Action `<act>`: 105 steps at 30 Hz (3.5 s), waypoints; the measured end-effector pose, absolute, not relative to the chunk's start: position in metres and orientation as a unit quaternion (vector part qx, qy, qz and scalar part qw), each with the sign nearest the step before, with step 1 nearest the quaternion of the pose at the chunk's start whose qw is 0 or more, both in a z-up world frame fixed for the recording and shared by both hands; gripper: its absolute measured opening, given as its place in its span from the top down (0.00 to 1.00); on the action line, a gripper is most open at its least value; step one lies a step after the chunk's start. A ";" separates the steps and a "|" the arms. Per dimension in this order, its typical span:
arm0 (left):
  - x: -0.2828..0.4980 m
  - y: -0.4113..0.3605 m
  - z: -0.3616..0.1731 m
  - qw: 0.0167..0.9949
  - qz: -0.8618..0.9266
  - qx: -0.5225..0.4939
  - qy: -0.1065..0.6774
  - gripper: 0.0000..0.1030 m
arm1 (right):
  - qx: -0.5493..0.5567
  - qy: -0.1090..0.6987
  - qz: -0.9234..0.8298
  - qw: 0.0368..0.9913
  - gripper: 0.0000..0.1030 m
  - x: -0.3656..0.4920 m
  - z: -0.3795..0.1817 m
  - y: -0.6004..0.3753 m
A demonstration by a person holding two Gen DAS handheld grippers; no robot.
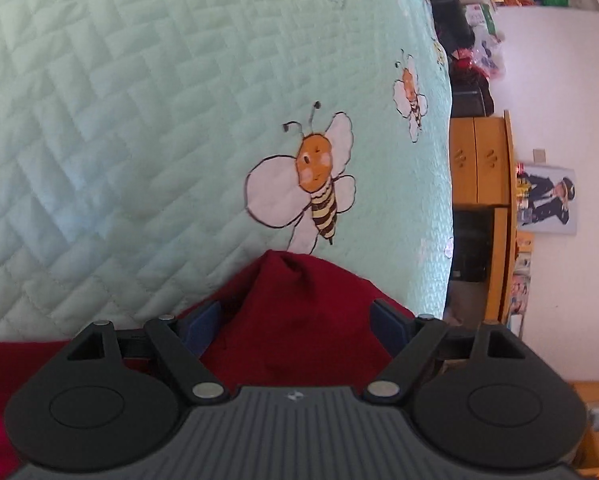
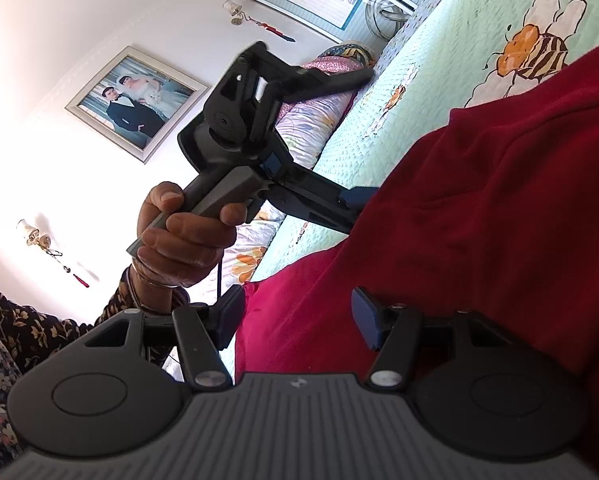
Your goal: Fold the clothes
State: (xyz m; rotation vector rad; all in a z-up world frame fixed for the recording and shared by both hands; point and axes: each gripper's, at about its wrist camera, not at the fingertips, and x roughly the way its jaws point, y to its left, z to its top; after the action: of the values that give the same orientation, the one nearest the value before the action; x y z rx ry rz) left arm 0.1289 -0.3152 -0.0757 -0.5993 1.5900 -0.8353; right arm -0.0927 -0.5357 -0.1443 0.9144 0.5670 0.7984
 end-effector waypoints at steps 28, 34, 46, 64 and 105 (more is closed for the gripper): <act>0.131 -0.296 -0.131 0.516 -0.371 -0.512 0.578 0.09 | 0.426 0.261 0.369 0.784 0.41 -0.099 -0.146 -0.535; 0.137 -0.303 -0.130 0.539 -0.367 -0.490 0.579 0.09 | 0.424 0.261 0.367 0.786 0.41 -0.099 -0.144 -0.533; 0.169 -0.292 -0.130 0.506 -0.380 -0.456 0.626 0.11 | 0.422 0.261 0.365 0.788 0.41 -0.098 -0.142 -0.533; 0.186 -0.268 -0.105 0.585 -0.386 -0.360 0.615 0.19 | 0.427 0.260 0.364 0.786 0.41 -0.098 -0.138 -0.529; 0.124 -0.305 -0.084 0.666 -0.362 -0.329 0.563 0.90 | 0.498 0.177 0.278 0.802 0.17 -0.134 -0.096 -0.568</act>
State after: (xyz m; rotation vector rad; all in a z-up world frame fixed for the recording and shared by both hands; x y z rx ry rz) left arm 0.1238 -0.3047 -0.0840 -0.7437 1.2720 -0.8174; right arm -0.1336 -0.5675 -0.0963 1.0681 0.3792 0.5964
